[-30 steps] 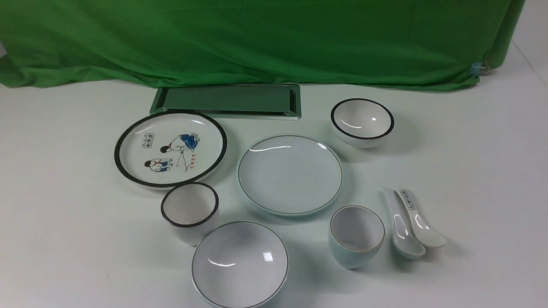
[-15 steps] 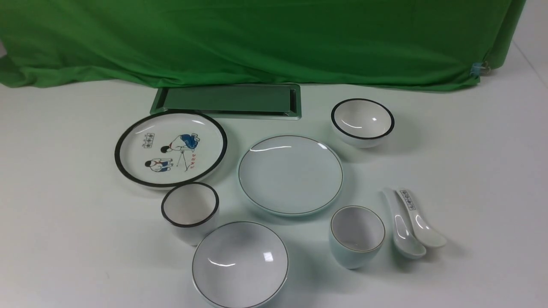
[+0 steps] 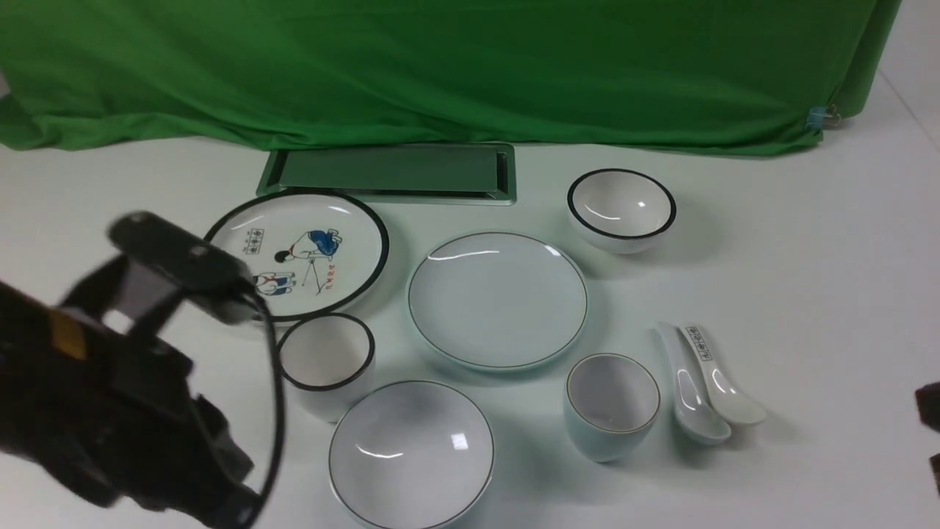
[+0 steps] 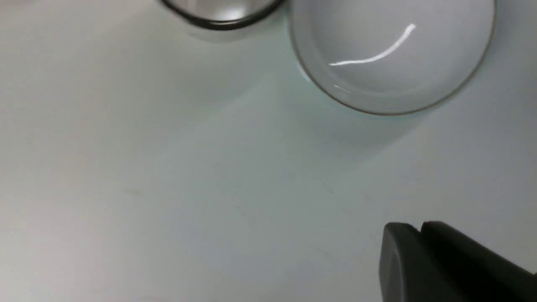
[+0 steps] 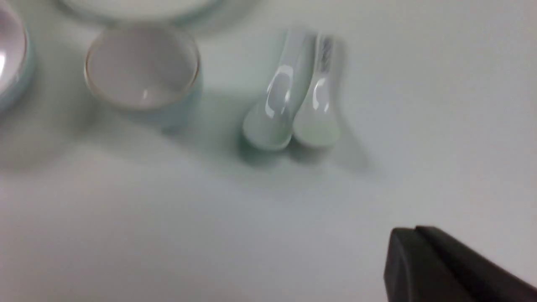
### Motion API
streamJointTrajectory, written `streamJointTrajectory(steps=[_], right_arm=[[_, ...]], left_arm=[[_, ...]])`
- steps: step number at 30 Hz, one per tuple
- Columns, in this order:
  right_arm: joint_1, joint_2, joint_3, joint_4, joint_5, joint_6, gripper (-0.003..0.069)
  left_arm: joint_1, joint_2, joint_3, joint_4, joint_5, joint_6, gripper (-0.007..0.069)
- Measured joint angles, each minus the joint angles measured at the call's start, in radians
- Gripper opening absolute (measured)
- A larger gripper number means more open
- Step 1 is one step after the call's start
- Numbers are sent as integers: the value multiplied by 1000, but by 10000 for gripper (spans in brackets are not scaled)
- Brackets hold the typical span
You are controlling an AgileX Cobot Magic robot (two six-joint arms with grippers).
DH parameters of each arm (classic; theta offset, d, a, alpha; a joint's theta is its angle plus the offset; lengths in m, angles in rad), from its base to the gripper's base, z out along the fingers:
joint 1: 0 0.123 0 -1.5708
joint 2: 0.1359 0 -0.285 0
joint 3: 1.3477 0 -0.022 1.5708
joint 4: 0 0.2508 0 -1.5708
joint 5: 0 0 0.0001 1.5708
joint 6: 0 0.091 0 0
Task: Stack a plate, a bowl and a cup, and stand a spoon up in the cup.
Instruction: Use the left arm to grab a blue rice bowl
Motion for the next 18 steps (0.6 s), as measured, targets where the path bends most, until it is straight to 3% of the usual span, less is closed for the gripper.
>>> streamJointTrajectory(steps=[6, 9, 10, 11, 12, 13, 18], right_arm=[[60, 142, -8, 1, 48, -29, 16], [97, 172, -10, 1, 36, -41, 19], [99, 173, -10, 1, 36, -41, 20], [106, 174, -11, 1, 26, -49, 20], [107, 174, -12, 1, 22, -51, 20], [112, 174, -13, 1, 11, -53, 21], [112, 174, -14, 1, -7, -56, 21]], left_arm=[[-118, 138, -1, 94, -158, -179, 22], [-125, 216, -1, 177, -223, -377, 118], [-125, 220, -1, 181, -223, -387, 125], [-125, 242, -1, 210, -243, -452, 190], [-125, 248, -1, 210, -249, -458, 198], [-125, 272, -1, 221, -272, -500, 277], [-125, 345, -1, 221, -347, -531, 437]])
